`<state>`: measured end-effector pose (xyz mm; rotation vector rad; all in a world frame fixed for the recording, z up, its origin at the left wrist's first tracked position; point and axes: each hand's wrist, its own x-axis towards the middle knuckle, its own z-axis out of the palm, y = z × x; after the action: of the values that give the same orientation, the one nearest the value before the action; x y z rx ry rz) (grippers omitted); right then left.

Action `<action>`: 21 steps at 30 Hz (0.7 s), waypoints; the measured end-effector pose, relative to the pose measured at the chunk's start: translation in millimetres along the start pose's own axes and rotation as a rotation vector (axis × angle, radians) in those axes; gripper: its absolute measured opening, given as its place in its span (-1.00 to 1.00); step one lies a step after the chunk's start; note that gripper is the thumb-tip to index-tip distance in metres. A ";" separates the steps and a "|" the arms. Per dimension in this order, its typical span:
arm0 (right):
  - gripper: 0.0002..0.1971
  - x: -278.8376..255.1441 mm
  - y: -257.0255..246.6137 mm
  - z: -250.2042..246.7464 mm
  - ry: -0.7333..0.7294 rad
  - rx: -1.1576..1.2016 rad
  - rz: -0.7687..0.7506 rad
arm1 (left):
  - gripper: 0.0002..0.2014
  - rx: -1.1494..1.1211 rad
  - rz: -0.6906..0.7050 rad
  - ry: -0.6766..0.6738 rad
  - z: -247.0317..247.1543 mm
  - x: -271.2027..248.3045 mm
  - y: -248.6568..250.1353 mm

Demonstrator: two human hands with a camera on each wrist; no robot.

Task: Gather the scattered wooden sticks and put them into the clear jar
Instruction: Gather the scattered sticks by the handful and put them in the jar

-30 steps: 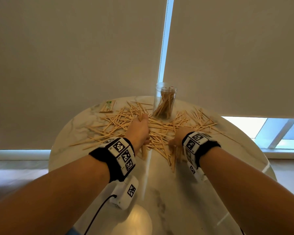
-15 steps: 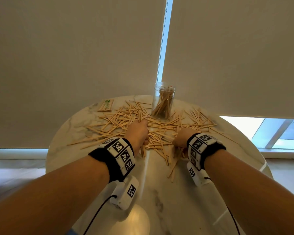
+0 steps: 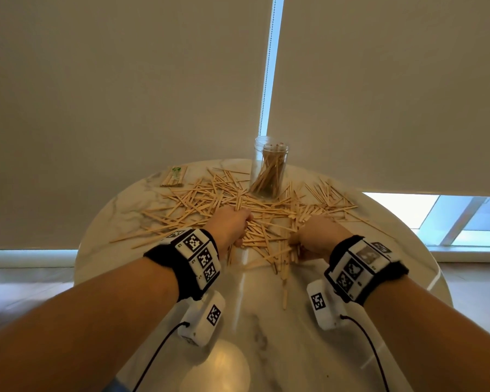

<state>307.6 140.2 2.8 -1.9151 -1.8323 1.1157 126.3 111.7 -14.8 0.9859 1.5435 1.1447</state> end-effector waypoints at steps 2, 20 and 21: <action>-0.75 -2.1 1.9 2.7 0.035 0.088 -0.081 | -0.73 0.039 0.024 0.011 2.8 2.0 0.1; -0.88 -22.5 -40.3 35.1 0.159 0.038 -0.531 | -0.68 0.172 0.165 0.040 8.7 6.6 16.6; -0.91 -22.2 -40.1 36.4 0.145 0.035 -0.533 | -0.65 0.190 0.146 0.078 5.5 8.2 15.8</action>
<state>255.8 114.8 12.4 -1.3212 -2.0453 0.7994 130.8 124.4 -1.9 1.2100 1.6891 1.1635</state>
